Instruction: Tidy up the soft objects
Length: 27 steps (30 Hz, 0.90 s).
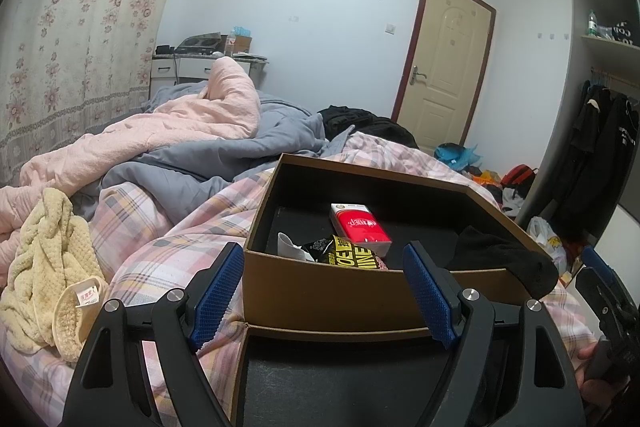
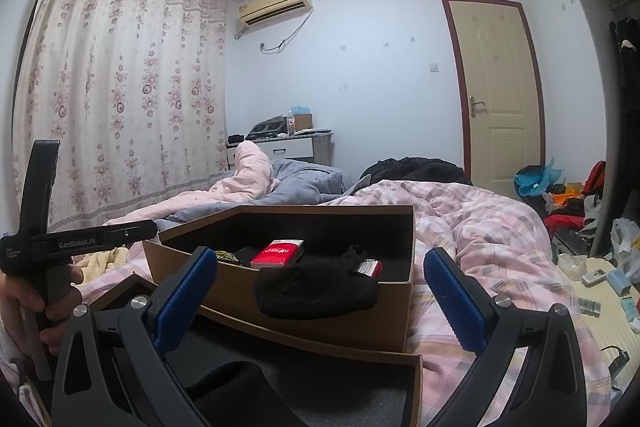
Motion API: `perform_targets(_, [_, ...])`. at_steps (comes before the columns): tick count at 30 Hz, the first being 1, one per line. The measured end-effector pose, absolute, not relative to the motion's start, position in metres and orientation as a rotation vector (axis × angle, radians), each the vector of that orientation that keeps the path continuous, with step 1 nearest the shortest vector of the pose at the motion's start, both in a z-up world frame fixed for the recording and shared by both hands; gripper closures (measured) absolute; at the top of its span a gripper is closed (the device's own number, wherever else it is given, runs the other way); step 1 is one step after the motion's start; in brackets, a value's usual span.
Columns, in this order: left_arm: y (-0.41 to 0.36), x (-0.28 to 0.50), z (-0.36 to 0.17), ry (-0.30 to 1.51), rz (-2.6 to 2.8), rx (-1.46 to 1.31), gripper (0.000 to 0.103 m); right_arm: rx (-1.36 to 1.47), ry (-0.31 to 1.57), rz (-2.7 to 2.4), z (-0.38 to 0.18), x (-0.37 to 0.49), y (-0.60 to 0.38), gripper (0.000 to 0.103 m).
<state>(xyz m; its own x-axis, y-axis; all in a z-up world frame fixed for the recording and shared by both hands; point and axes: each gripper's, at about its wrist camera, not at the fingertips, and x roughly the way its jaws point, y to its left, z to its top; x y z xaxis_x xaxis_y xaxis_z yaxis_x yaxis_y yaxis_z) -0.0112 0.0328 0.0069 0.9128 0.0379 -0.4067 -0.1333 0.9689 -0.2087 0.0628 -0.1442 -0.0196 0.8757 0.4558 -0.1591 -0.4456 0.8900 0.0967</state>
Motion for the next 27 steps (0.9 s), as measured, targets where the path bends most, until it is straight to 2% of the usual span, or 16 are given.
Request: perform_targets(27, [0.0327, -0.0111, 0.0072, 0.413, 0.089, -0.236, 0.024, 0.062, 0.189, 0.474, -0.0194, 0.0646, -0.1439, 0.001])
